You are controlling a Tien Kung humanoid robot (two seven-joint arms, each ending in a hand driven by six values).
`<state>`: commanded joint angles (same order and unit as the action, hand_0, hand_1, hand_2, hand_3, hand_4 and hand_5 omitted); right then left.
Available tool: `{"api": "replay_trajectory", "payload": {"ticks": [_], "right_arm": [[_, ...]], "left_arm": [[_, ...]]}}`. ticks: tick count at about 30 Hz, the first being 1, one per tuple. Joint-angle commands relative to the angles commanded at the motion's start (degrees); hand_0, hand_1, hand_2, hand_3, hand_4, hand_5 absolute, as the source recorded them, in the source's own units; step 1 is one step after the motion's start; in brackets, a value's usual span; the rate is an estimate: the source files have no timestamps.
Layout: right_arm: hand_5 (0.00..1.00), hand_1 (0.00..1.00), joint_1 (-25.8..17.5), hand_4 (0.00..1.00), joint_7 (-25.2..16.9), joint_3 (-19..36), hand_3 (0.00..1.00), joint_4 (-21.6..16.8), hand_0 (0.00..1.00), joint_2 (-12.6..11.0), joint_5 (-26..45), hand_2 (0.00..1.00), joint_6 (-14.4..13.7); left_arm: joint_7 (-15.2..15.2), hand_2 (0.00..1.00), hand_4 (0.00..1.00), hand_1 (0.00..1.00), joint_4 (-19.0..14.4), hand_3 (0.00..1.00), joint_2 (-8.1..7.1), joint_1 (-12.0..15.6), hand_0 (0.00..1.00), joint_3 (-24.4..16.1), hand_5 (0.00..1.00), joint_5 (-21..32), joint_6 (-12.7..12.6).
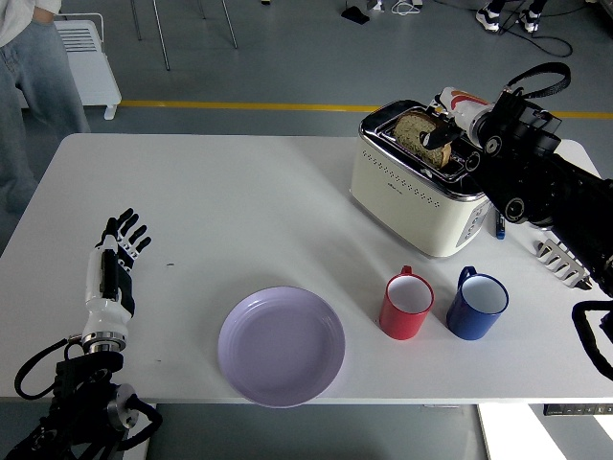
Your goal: Push plate across desktop,pick up the break from the machine,place the break in the plate
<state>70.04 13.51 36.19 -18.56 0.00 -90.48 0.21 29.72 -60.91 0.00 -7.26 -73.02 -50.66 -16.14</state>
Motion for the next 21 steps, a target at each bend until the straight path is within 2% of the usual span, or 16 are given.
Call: {"api": "replay_trajectory", "payload": {"ticks": [5,6,14,21], "right_arm": [[0.068,0.503,0.0,0.455,-0.3,-0.2,0.589,0.1,0.475,0.0,1.4,0.512,-0.3],[0.016,0.499,0.0,0.402,-0.4,-0.3,0.562,0.1,0.477,0.0,1.8,0.511,-0.3],[0.002,0.495,0.0,0.373,-0.1,-0.5,0.543,-0.4,0.476,0.0,2.7,0.505,0.1],[0.002,0.493,0.5,0.36,1.3,1.0,0.537,-3.5,0.483,0.0,-2.3,0.503,1.6]], "left_arm": [[0.0,0.879,0.585,0.819,0.2,0.819,0.0,0.0,0.763,0.0,0.998,0.0,0.0],[0.0,0.878,0.58,0.818,0.2,0.816,0.0,0.0,0.761,0.0,0.998,0.0,0.0],[0.0,0.878,0.583,0.816,0.2,0.814,0.0,-0.1,0.76,-0.1,0.998,0.0,0.0],[0.0,0.876,0.582,0.817,0.2,0.813,0.0,0.0,0.76,-0.2,0.998,0.0,0.0]]}}
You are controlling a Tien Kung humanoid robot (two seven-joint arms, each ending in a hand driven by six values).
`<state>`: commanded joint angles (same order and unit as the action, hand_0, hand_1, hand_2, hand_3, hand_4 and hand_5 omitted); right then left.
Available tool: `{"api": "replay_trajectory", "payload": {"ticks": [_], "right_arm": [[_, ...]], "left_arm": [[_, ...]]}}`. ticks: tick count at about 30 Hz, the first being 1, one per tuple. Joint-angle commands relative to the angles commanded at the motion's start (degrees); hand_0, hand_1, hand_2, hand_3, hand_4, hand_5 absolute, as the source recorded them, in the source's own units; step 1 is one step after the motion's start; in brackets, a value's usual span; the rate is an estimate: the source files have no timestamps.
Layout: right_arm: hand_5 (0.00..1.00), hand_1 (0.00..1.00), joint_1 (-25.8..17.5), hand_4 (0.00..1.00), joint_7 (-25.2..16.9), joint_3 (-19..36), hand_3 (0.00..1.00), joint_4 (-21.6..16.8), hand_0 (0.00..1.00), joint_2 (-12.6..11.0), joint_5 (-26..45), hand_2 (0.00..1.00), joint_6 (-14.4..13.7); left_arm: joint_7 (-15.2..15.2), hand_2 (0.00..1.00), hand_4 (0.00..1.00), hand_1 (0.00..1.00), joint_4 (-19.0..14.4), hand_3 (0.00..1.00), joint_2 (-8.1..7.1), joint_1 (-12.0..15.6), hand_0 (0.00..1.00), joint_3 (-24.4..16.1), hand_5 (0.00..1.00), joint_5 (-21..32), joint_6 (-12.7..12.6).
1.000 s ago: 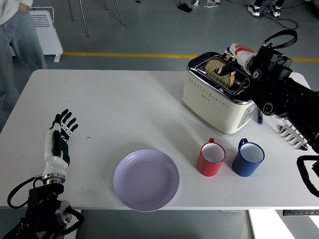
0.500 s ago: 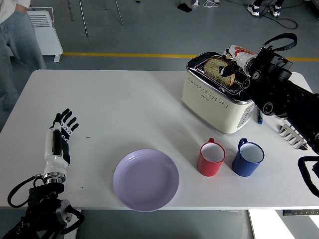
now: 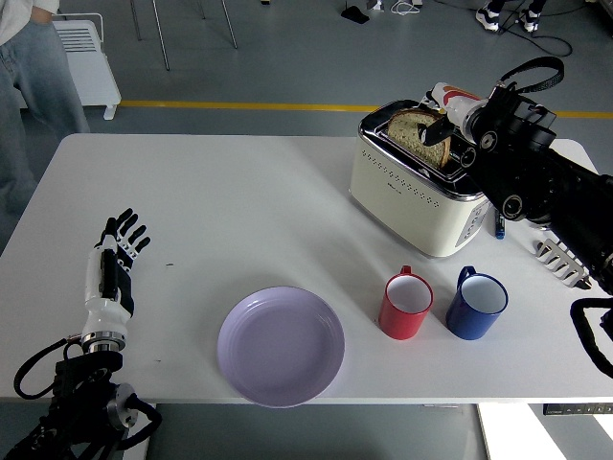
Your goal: Push plate across desktop,pick up the break from the machine,place the break in the plate
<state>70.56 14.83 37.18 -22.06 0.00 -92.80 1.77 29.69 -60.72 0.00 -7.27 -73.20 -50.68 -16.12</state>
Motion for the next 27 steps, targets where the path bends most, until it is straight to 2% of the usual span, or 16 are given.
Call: {"api": "replay_trajectory", "payload": {"ticks": [5,8,9,11,14,15,16,21,27], "right_arm": [[0.002,0.479,-0.3,0.331,1.7,1.2,0.524,-3.6,0.497,0.0,-3.3,0.491,0.3],[0.002,0.479,-0.4,0.331,2.8,1.6,0.524,-5.7,0.497,0.0,-4.3,0.491,-0.4],[0.002,0.474,-0.4,0.292,3.2,1.9,0.509,-6.7,0.497,0.0,-4.9,0.483,-0.4],[0.002,0.474,-0.3,0.292,4.2,2.3,0.509,-8.7,0.497,0.0,-5.6,0.483,0.0],[0.002,0.474,-0.1,0.292,5.3,2.9,0.509,-11.1,0.497,-0.8,-6.5,0.483,0.3],[0.019,0.462,-0.1,0.243,5.5,3.1,0.492,-11.6,0.48,-1.0,-6.7,0.473,0.5],[0.019,0.462,-0.1,0.243,5.9,3.5,0.492,-12.5,0.48,-1.4,-7.0,0.473,0.8],[0.02,0.449,-0.2,0.222,6.7,4.7,0.479,-14.7,0.466,-2.4,-8.5,0.462,1.6],[0.019,0.446,-0.2,0.211,6.9,5.4,0.478,-15.3,0.465,-2.8,-9.4,0.459,1.6]], "left_arm": [[0.0,0.876,0.581,0.816,0.0,0.811,0.0,0.6,0.76,0.1,0.998,-0.1,0.0],[0.0,0.876,0.581,0.816,0.0,0.811,0.0,0.8,0.76,0.1,0.998,0.0,0.0],[0.0,0.876,0.582,0.816,0.0,0.81,0.0,0.9,0.76,0.1,0.998,-0.1,0.0],[-0.1,0.876,0.582,0.816,0.0,0.81,0.0,1.1,0.76,0.2,0.998,-0.1,0.0],[-0.1,0.876,0.582,0.816,0.0,0.81,0.0,1.3,0.76,0.3,0.998,-0.1,0.0],[0.0,0.876,0.584,0.817,0.0,0.81,0.0,1.4,0.76,0.3,0.998,-0.1,0.0],[0.0,0.876,0.584,0.817,0.1,0.81,0.0,1.6,0.76,0.4,0.998,-0.1,0.0],[0.0,0.875,0.584,0.817,0.1,0.81,0.0,1.9,0.759,0.5,0.998,-0.1,0.0],[0.0,0.876,0.583,0.817,0.2,0.809,0.0,2.2,0.759,0.5,0.998,0.0,0.0]]}}
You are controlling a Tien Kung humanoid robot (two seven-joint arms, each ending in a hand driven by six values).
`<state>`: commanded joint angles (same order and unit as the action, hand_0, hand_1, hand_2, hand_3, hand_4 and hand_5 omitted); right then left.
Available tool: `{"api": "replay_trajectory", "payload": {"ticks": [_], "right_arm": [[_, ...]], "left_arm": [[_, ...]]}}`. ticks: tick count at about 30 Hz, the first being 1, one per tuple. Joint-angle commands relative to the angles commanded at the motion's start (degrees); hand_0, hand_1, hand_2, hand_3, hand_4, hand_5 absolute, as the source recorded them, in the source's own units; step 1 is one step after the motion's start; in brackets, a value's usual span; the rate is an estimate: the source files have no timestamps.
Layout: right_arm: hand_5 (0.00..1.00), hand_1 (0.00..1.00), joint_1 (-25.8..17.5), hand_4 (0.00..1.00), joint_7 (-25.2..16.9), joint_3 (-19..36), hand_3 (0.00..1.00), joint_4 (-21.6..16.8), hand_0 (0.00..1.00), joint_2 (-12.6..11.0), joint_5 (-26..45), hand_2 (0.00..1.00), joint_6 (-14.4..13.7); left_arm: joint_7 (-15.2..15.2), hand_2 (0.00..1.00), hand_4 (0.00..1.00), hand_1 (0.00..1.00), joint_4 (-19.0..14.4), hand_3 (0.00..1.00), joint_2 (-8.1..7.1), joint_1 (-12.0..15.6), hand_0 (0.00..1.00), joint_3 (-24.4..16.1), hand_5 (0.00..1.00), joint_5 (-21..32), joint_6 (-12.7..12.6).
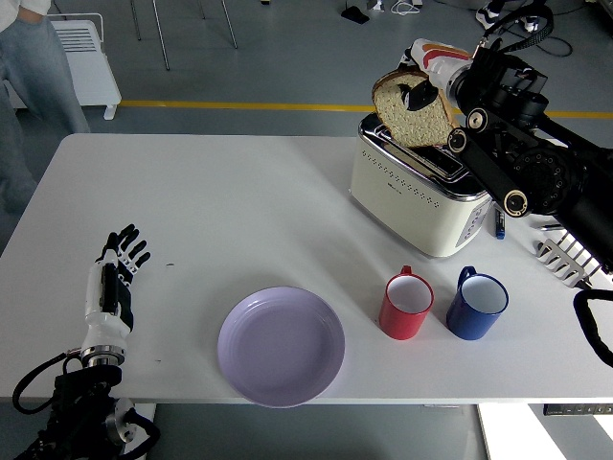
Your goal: Push plate across desktop,pick up the break from the machine,place the break in the plate
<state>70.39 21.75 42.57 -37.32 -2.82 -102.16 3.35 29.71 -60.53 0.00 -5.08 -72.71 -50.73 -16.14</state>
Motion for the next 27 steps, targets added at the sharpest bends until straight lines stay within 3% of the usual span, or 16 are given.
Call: {"api": "replay_trajectory", "payload": {"ticks": [14,23,27], "right_arm": [[0.026,0.44,0.8,0.23,-0.4,1.4,0.477,-1.7,0.463,-1.2,-0.8,0.455,-1.8],[0.034,0.438,0.6,0.205,0.0,3.6,0.471,-6.4,0.459,-2.6,1.3,0.453,-3.2],[0.032,0.436,-0.2,0.196,1.3,3.1,0.469,-10.1,0.458,-3.7,7.1,0.451,-4.4]], "left_arm": [[0.1,0.876,0.584,0.817,0.1,0.81,0.0,-0.5,0.76,-0.3,0.998,0.0,0.0],[0.1,0.876,0.585,0.818,0.1,0.811,0.0,-0.7,0.76,-0.5,0.998,-0.1,0.0],[0.1,0.876,0.585,0.818,0.1,0.81,0.0,-0.6,0.76,-0.7,0.998,-0.1,0.0]]}}
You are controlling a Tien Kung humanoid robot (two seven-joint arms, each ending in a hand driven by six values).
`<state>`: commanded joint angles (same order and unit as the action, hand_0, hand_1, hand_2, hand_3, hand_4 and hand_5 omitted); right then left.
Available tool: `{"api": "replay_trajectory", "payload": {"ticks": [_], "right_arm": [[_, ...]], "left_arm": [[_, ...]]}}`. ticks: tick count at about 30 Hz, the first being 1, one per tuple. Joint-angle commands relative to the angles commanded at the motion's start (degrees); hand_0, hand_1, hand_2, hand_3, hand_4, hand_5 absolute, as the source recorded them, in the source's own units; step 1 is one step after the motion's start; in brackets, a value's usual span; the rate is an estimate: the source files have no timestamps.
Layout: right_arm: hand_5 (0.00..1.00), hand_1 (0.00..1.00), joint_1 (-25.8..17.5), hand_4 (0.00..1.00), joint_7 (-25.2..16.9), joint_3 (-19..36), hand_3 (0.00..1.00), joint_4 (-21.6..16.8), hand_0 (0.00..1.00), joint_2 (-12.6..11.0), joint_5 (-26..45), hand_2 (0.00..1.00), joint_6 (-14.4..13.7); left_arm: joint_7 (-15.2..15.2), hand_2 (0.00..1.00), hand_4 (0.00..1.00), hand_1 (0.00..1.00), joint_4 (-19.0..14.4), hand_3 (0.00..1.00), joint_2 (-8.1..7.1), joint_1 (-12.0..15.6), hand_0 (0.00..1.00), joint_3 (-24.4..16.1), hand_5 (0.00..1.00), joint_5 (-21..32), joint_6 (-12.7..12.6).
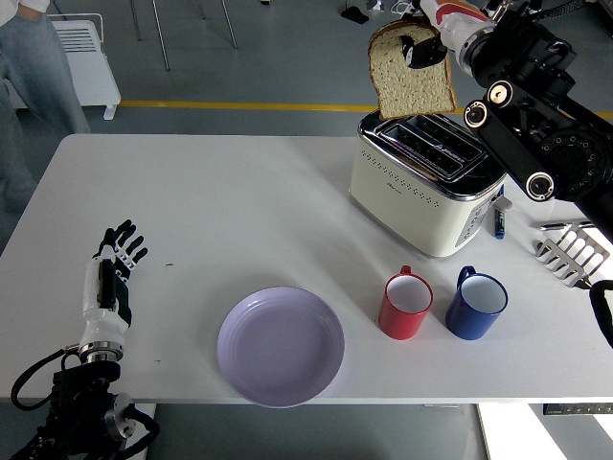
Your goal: Push plate across desktop,pick up the break from the machine,place the break in the plate
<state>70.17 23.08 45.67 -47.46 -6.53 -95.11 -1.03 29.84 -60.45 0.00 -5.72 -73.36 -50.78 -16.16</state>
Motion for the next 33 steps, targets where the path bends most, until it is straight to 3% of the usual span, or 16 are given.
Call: {"api": "replay_trajectory", "payload": {"ticks": [8,16,22,33], "right_arm": [[0.032,0.436,-2.8,0.193,3.0,-5.8,0.469,-10.6,0.455,-2.8,16.3,0.45,-1.0],[0.036,0.43,-6.2,0.188,2.9,-12.5,0.469,-19.8,0.449,-6.0,27.2,0.449,0.1],[0.036,0.427,-8.6,0.186,2.0,-16.9,0.469,-22.4,0.436,-7.1,33.2,0.447,0.7],[0.04,0.417,-11.8,0.181,-0.3,-21.4,0.467,-24.1,0.418,-7.9,36.0,0.441,-0.8]], "left_arm": [[0.0,0.876,0.585,0.818,-0.1,0.812,0.0,0.0,0.76,-0.2,0.998,-0.1,0.0],[-0.1,0.876,0.586,0.818,0.0,0.812,0.0,0.0,0.76,-0.7,0.998,-0.1,0.0],[-0.1,0.877,0.586,0.818,0.2,0.812,0.0,0.0,0.76,-0.9,0.998,-0.1,0.0],[-0.1,0.877,0.587,0.818,0.2,0.812,0.0,-0.3,0.76,-1.2,0.998,-0.1,-0.1]]}}
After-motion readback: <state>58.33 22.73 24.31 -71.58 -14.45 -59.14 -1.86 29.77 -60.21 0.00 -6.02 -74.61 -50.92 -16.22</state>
